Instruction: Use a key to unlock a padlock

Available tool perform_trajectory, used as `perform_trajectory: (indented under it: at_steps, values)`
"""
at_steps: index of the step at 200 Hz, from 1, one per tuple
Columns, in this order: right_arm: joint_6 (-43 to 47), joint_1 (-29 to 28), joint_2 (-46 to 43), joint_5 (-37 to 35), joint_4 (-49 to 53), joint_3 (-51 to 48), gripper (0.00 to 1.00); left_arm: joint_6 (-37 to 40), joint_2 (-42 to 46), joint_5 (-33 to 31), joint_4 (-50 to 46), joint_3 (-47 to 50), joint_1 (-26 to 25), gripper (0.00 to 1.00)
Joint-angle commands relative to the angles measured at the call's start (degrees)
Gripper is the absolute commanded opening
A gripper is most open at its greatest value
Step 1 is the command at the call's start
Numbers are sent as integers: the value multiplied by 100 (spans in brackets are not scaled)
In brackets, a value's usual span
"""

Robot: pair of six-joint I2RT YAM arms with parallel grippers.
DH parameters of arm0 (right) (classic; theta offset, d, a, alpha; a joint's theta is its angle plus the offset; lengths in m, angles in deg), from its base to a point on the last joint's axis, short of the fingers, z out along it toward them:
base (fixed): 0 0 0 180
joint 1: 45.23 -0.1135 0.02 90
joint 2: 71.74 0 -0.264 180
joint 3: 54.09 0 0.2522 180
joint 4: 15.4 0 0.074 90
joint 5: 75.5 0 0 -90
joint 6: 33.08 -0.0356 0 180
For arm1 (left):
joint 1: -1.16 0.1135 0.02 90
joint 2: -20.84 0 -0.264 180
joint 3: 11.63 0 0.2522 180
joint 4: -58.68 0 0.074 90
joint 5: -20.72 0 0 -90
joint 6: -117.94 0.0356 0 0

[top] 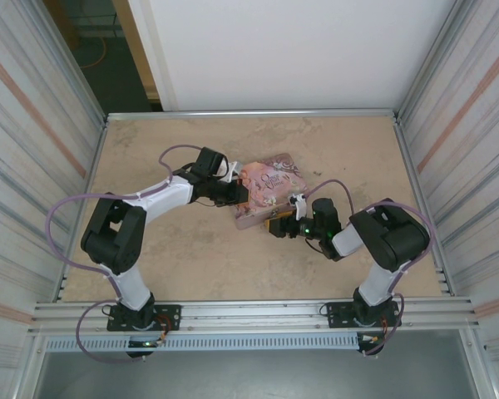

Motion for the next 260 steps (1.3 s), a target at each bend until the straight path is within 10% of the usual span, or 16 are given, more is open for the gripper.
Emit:
perform_trajectory:
  at_steps: [1, 99, 260]
  values:
    - [1, -79, 151, 251, -684, 144, 66, 179, -210, -139, -190, -70, -28, 5]
    - [182, -88, 146, 423, -1329, -48, 61, 196, -210, -137, -208, -34, -28, 4]
    - [533, -44, -3, 144, -382, -60, 23, 178, -184, -184, -217, 10, -28, 4]
